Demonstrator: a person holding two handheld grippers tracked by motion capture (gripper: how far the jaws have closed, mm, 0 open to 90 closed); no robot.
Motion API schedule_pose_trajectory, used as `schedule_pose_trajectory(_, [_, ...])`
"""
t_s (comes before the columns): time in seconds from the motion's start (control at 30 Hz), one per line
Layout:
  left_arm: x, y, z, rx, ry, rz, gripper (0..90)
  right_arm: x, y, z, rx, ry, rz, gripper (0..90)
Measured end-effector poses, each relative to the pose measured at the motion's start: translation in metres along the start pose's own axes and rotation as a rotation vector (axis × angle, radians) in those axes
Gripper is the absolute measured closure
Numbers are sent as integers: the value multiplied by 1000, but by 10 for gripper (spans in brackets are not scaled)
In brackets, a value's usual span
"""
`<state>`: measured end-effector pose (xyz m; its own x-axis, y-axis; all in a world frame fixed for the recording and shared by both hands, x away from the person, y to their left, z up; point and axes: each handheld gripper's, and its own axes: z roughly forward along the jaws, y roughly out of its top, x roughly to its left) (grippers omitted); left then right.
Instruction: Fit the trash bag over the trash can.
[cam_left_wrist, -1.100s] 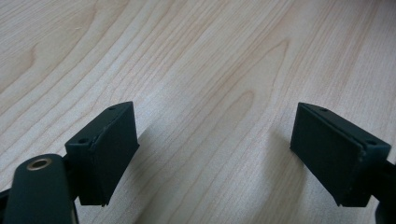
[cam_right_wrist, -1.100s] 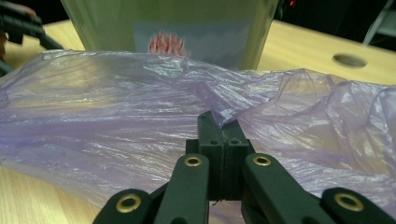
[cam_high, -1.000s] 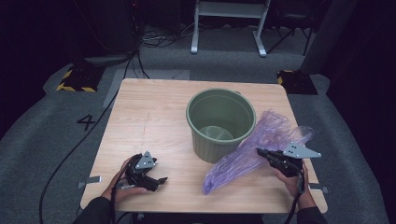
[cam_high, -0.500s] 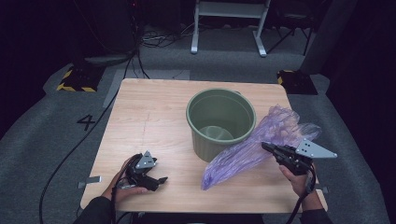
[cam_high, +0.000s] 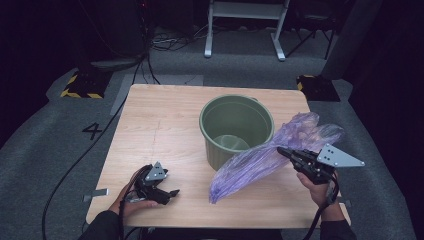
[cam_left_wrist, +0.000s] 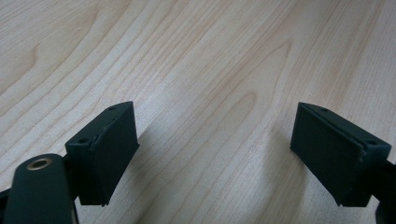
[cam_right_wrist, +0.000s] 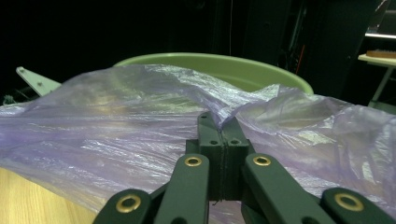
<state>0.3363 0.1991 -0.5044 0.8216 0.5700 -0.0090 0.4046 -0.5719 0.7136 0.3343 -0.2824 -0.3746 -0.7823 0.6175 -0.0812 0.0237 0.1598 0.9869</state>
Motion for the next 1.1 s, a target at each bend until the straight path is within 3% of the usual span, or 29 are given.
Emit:
schedule_pose_trajectory(0.27, [1, 0, -1, 5, -2, 10, 145, -6, 16, -2, -22, -43, -11, 900])
schedule_pose_trajectory(0.5, [3, 3, -5, -15, -15, 0, 161, -27, 23, -2, -21, -113, 60, 900])
schedule_pose_trajectory(0.67, [5, 8, -12, -47, 9, -5, 164, -37, 26, 1, -14, -164, 63, 900])
schedule_pose_trajectory(0.77, [7, 12, -19, -40, 33, 19, 159, -42, 27, 2, -12, -183, 63, 900])
schedule_pose_trajectory(0.93, [13, 20, -37, -102, 37, 4, 158, -52, 32, -9, -41, -219, 72, 900])
schedule_pose_trajectory(1.1, [14, 37, -59, -180, 23, 34, 155, -62, 35, -10, -32, -259, 102, 900])
